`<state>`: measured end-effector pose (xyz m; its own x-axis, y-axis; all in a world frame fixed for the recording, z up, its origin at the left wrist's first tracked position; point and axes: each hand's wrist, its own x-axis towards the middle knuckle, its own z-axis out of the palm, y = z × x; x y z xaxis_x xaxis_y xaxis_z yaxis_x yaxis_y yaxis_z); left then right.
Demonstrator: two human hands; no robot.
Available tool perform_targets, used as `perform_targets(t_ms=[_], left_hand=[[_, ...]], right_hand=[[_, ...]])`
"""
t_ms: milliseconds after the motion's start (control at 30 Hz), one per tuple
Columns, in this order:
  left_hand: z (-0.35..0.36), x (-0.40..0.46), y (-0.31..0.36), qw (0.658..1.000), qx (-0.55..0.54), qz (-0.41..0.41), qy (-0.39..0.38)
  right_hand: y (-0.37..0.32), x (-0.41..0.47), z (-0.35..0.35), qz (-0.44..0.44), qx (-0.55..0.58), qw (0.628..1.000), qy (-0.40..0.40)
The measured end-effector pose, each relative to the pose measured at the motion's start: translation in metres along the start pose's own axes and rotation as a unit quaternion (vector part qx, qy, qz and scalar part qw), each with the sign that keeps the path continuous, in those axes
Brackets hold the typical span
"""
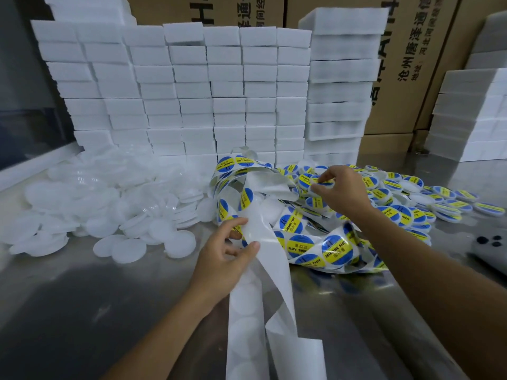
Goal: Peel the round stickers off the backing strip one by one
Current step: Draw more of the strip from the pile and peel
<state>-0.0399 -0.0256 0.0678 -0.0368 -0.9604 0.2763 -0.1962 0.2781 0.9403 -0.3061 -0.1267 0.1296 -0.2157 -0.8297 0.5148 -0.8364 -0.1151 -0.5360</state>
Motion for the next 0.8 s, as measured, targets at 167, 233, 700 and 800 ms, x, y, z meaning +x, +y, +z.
perform_targets(t_ms=[167, 233, 700, 800], left_hand=[[-0.001, 0.001, -0.001, 0.999, -0.013, -0.015, -0.032], [-0.001, 0.001, -0.003, 0.999, -0.018, -0.012, -0.034], [0.002, -0.003, 0.002, 0.999, 0.000, 0.028, -0.020], [0.002, -0.005, 0.004, 0.998, 0.022, 0.052, -0.020]], right_hand=[[0.016, 0.013, 0.015, 0.002, -0.064, 0.998, -0.020], [0.018, 0.017, 0.019, 0.024, -0.080, 0.995, -0.047], [-0.068, -0.039, 0.007, -0.045, 0.160, 0.983, -0.077], [-0.086, -0.065, 0.012, -0.068, 0.227, 0.962, -0.138]])
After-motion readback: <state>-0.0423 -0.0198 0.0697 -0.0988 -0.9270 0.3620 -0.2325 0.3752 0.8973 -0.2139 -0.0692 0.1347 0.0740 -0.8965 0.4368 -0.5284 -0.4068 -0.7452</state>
